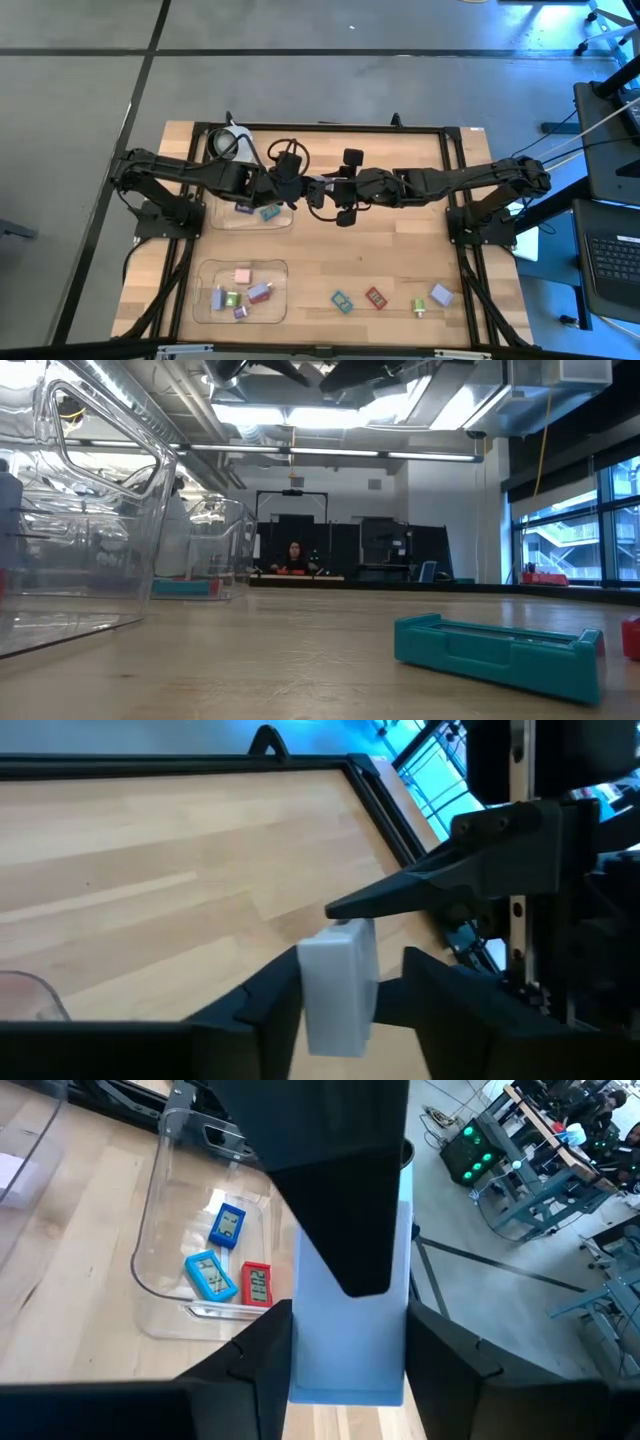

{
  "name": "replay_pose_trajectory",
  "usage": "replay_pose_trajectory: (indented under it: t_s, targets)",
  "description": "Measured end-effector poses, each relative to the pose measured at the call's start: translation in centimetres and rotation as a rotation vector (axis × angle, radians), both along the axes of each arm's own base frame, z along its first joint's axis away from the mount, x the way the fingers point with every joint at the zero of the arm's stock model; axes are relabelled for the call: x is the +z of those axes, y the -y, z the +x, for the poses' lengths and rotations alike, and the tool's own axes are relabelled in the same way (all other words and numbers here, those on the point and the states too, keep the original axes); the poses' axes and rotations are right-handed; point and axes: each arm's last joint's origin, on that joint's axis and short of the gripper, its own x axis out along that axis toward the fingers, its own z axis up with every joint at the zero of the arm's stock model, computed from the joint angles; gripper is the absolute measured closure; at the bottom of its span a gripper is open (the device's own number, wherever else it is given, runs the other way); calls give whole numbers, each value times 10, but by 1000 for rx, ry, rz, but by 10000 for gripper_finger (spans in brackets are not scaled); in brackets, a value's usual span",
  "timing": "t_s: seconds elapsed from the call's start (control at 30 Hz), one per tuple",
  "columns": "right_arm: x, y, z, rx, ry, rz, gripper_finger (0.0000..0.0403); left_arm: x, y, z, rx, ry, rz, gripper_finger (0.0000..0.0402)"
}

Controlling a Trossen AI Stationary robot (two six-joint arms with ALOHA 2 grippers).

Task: Pick & Place Office items
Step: Put the white timer into the top transparent bin

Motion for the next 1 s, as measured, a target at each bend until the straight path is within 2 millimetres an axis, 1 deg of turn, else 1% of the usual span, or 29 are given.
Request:
replay_pose_trajectory:
  t_s: [0.17, 0.27, 0.37, 0.47, 0.57, 0.77, 0.87, 1.0]
  targets:
    - [0, 0, 0, -1, -2, 0, 243, -1, 0, -1, -2, -6, -6, 301]
    - [0, 0, 0, -4, 0, -2, 243, 1, 0, 0, -5, 10, -12, 326]
    - [0, 0, 0, -4, 1, -4, 242, 1, 0, 0, -12, 13, -17, 334]
    - [0, 0, 0, 3, -3, -13, 235, 1, 0, 0, -17, 11, -17, 328]
    - [0, 0, 0, 6, -7, -25, 208, 2, 1, 1, -39, 12, -16, 325]
    - [-3, 4, -2, -15, -48, -37, 128, 1, 0, 1, -38, 3, -17, 336]
    - [-4, 7, -10, -27, -114, -40, 98, 1, 0, 0, -29, 4, -10, 335]
    - [3, 12, -32, -74, -183, 13, 87, 5, -1, -3, -7, 12, 17, 332]
